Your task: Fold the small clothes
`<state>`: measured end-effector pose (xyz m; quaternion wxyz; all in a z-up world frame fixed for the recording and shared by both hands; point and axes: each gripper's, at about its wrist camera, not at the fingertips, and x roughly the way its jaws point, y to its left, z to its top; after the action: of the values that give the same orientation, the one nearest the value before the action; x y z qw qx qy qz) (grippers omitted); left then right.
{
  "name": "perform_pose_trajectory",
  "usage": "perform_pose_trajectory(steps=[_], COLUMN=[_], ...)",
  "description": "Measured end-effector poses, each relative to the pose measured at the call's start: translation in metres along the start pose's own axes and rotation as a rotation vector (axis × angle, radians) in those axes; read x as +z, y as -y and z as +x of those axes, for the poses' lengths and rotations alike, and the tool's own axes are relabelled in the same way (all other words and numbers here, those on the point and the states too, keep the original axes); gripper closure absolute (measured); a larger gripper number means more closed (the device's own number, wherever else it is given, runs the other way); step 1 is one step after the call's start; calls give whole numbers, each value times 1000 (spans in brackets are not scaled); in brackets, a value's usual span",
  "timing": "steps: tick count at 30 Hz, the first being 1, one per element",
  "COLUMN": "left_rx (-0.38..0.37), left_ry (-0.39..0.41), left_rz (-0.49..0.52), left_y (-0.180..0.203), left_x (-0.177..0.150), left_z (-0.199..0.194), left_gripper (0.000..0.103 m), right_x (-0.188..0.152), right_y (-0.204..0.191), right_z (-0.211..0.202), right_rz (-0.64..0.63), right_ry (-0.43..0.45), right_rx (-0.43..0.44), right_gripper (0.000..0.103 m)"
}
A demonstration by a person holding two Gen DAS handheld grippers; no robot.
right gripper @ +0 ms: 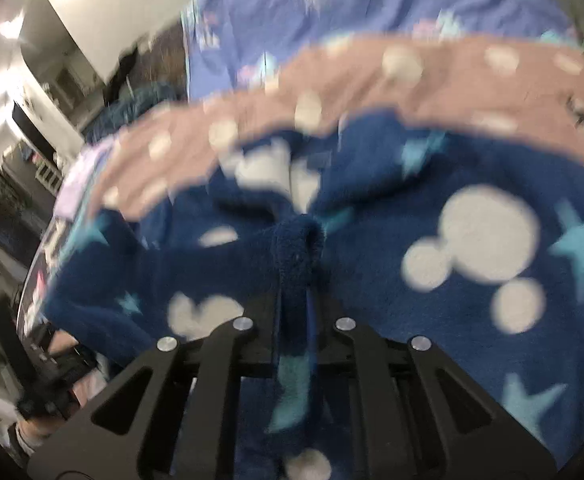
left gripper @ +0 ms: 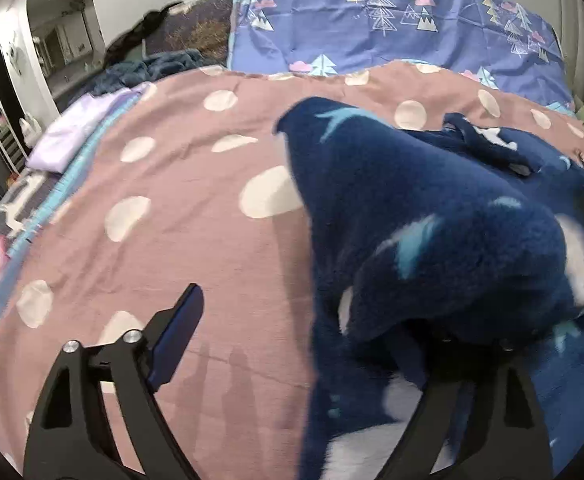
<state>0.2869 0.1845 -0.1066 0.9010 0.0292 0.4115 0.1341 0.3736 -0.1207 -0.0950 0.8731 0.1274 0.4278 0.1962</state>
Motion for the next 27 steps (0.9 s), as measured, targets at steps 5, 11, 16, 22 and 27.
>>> perform_pose_trajectory(steps=[5, 11, 16, 22, 27], left_rx=[18, 47, 15, -284, -301], left_ry=[26, 35, 56, 151, 7], left_rz=[61, 101, 72, 43, 131], left_y=[0, 3, -9, 22, 87], left_x=[-11, -20, -23, 2, 1], left_z=[-6, -9, -35, -78, -20], left_gripper=[11, 11, 27, 60, 59], right_x=[17, -5, -25, -47, -58], right_y=[26, 104, 91, 57, 46], right_z=[-68, -43, -76, -33, -39], right_rz=[-3, 184, 150, 15, -59], right_ry=[198, 33, 93, -84, -30], right_rx=[-145, -226, -33, -66, -135], right_gripper=[92, 79, 79, 72, 73])
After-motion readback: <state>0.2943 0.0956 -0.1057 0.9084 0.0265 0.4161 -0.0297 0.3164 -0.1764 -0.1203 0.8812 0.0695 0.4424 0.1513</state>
